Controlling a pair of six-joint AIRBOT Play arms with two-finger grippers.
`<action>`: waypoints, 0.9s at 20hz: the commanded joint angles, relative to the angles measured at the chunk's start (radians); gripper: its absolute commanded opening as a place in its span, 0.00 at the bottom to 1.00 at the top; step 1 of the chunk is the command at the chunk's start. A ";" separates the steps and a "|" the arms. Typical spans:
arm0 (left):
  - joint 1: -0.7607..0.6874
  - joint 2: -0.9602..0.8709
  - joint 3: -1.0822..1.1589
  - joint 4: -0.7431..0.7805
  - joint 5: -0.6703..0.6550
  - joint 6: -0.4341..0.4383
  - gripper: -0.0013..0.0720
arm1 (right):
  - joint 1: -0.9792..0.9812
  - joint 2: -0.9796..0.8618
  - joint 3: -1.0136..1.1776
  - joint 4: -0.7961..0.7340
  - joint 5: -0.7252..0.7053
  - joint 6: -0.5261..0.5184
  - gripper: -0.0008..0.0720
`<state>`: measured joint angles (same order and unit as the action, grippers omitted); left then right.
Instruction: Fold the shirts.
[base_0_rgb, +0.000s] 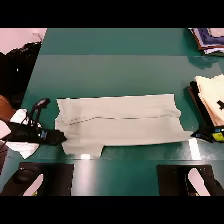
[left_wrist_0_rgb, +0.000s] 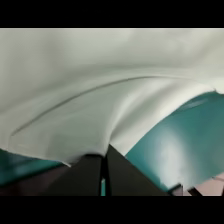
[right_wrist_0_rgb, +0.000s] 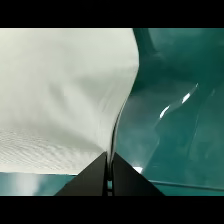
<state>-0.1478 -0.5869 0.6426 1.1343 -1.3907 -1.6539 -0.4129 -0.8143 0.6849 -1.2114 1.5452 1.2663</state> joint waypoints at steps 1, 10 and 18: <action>0.000 -0.129 0.102 0.095 0.144 0.029 0.06 | 0.129 -0.084 0.138 -0.011 -0.060 0.076 0.03; 0.001 -0.640 0.369 0.124 0.475 0.064 0.06 | 0.310 -0.592 0.597 -0.008 -0.130 0.122 0.03; 0.001 -0.698 0.417 0.123 0.513 0.065 0.74 | 0.246 -0.811 0.772 0.222 -0.129 0.084 0.69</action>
<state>-0.1467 -1.2697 1.0355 1.2575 -0.8696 -1.5909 -0.1410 -1.5635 1.4055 -1.0813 1.4124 1.3781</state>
